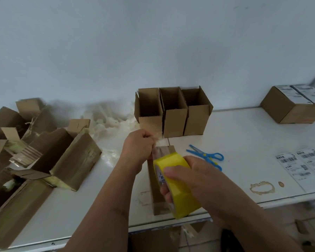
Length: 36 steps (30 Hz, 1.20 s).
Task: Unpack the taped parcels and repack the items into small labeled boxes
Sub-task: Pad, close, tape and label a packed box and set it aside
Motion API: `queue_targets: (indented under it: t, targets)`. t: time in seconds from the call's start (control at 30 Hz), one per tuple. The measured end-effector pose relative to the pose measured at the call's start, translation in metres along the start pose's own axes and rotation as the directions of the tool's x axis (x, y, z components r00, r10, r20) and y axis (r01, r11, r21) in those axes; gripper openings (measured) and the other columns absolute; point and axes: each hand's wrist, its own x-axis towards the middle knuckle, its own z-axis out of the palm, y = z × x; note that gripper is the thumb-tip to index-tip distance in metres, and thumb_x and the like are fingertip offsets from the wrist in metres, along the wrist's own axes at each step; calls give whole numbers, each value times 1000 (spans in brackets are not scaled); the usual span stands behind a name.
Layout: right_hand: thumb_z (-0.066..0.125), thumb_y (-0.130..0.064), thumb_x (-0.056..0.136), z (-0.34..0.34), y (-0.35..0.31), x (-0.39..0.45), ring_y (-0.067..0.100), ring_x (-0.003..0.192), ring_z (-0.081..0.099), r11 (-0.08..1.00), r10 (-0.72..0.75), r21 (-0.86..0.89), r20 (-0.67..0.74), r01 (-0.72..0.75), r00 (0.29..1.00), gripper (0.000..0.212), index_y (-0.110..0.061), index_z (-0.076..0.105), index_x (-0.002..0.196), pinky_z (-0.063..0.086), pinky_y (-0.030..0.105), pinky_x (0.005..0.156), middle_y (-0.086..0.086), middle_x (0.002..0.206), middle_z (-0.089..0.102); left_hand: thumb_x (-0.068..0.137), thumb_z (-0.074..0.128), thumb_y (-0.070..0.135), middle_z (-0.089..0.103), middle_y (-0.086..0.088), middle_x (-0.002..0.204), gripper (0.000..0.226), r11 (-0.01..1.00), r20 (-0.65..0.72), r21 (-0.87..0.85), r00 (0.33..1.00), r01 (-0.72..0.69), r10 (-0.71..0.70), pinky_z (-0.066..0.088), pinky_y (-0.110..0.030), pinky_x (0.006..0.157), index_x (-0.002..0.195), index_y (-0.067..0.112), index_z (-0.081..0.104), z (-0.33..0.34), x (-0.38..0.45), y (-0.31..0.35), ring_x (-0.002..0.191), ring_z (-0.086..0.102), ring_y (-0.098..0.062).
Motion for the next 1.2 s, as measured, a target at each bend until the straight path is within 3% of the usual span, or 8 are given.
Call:
queue_targets:
  t: [0.2,0.3,0.43,0.5,0.73,0.97,1.13,1.2]
  targets:
    - [64,-48,84,2,-2,-4,19,67,71,1000,-28,-3,-101,28,995,36,-19,56,103,61,36,72,8,81,74,94,57,14,66,-2,76,14,973,-56,211,993,-89,103,55,-27,56,85,15,68,7,10,-4,60,62,-11]
    - [64,-48,84,0,1,-5,17,66,69,1000,24,12,-88,-23,996,34,-22,53,104,61,34,71,7,83,74,94,58,15,67,-2,71,15,973,-19,216,996,-76,82,53,-23,49,83,17,68,8,14,-5,52,61,-10]
    - [65,-41,86,-1,7,-6,14,68,69,1000,9,6,-50,-9,999,30,-25,53,108,59,36,78,3,83,75,90,55,21,69,5,80,21,932,-51,353,993,-80,105,58,-39,76,74,28,65,13,19,-5,76,64,-16]
    - [64,-45,86,-1,9,-5,12,69,69,1000,-14,-11,-60,14,998,31,-26,53,107,59,31,75,1,83,75,88,54,18,70,3,82,22,946,-54,321,997,-42,62,58,-42,80,74,28,68,14,21,-4,81,64,-18]
    - [59,-54,85,2,6,1,6,64,67,999,-41,-36,-82,38,996,30,-30,53,100,53,19,61,-2,81,74,85,55,0,72,-14,87,20,991,-33,99,995,94,-91,49,-33,64,87,0,75,17,29,-14,72,57,-21]
    - [58,-55,85,2,7,6,5,63,66,998,-50,-36,-85,48,995,30,-31,52,102,51,17,57,-1,83,74,91,57,10,70,-3,87,27,995,-45,60,996,74,-72,46,-27,62,70,22,66,21,35,-19,79,59,-16]
    - [59,-55,84,2,8,9,6,61,66,998,-66,-16,-105,65,992,32,-28,53,101,51,16,56,1,82,74,90,65,11,68,-7,109,20,979,82,120,981,167,-178,42,-19,58,108,7,72,22,42,-25,91,61,-19]
    - [59,-56,84,3,8,8,6,61,66,997,-71,-13,-106,70,992,31,-29,52,99,51,17,56,1,80,73,89,66,11,63,-9,103,15,965,123,109,960,240,-253,43,-22,57,104,6,68,20,45,-27,81,58,-20]
